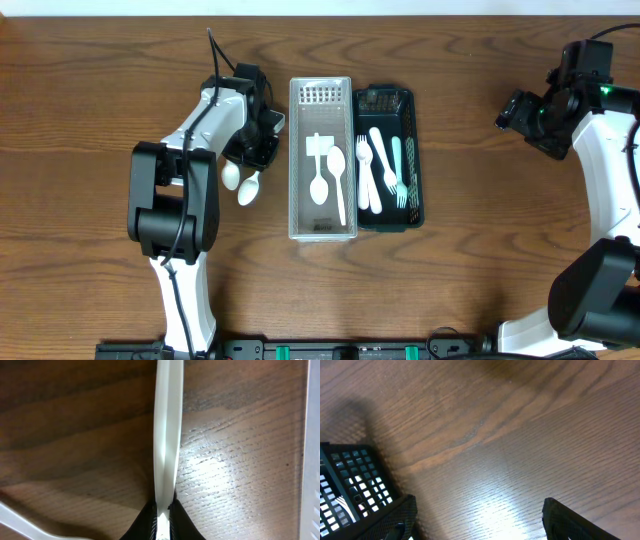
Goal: Pack container
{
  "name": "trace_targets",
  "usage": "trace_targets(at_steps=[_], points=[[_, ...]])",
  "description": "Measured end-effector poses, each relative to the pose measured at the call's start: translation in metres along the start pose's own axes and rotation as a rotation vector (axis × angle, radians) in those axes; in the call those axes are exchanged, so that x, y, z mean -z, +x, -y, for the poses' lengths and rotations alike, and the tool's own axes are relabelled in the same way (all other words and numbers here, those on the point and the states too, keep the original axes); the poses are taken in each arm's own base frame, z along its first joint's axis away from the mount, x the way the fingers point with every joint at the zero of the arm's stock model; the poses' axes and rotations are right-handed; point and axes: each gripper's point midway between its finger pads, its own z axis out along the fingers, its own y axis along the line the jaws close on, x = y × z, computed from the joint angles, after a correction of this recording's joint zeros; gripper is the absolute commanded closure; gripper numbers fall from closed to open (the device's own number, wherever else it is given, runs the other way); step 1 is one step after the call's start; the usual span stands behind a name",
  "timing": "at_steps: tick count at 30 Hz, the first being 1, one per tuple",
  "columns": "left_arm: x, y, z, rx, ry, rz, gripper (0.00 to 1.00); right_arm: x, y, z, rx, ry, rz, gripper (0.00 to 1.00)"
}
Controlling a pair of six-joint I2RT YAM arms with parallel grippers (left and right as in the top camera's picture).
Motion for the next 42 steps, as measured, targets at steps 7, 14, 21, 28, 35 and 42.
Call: trace_targets(at_steps=[7,14,21,28,35,42], points=[[0.000,0.017,0.005,0.035,0.018,-0.071,0.94,0.000,0.000,0.000,0.000,0.000,0.000,0.16],[0.033,0.022,0.010,0.092,0.024,-0.122,0.94,0.000,0.000,0.000,-0.001,0.000,0.000,0.16],[0.132,-0.018,0.032,0.144,0.036,0.176,0.94,0.000,0.000,0.000,0.000,0.000,0.001,0.16],[0.202,-0.024,0.098,0.114,0.082,0.379,0.83,0.000,-0.001,0.000,0.000,-0.002,0.004,0.16],[0.177,-0.020,0.047,0.329,-0.064,0.331,0.67,0.000,-0.001,0.000,0.000,-0.002,0.004,0.16],[0.108,-0.008,-0.021,0.528,-0.110,0.166,0.61,0.000,-0.002,-0.001,0.001,-0.002,0.006,0.15]])
